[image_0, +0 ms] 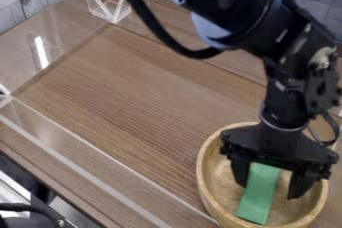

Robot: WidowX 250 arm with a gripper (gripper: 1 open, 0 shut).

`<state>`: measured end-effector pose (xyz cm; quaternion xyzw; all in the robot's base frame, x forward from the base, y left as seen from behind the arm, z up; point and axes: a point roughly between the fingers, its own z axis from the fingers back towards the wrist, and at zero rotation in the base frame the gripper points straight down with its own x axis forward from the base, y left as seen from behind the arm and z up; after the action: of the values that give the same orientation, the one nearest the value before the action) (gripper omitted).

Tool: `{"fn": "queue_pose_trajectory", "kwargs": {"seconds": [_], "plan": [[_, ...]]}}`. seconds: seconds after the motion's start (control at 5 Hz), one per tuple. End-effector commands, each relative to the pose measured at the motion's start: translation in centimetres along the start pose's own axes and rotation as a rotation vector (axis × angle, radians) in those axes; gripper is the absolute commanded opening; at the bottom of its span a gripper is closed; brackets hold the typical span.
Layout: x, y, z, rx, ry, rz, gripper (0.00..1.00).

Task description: Move green object from inside the wooden bowl to the table next to it

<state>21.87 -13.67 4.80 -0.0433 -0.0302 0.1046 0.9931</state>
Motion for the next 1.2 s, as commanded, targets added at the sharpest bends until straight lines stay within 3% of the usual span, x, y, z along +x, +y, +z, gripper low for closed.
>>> {"fn": "queue_pose_trajectory", "kwargs": {"seconds": [0.0, 0.4, 0.8, 1.0], "plan": [[1.3, -1.3, 2.0, -0.048, -0.049, -0.068, 1.0], [0.8, -0.4, 2.4, -0.056, -0.051, -0.085, 1.0], [1.7, -0.3, 1.2, -0.041, -0.051, -0.025, 1.0], [2.0, 0.0, 2.5, -0.037, -0.052, -0.038, 1.0]]}}
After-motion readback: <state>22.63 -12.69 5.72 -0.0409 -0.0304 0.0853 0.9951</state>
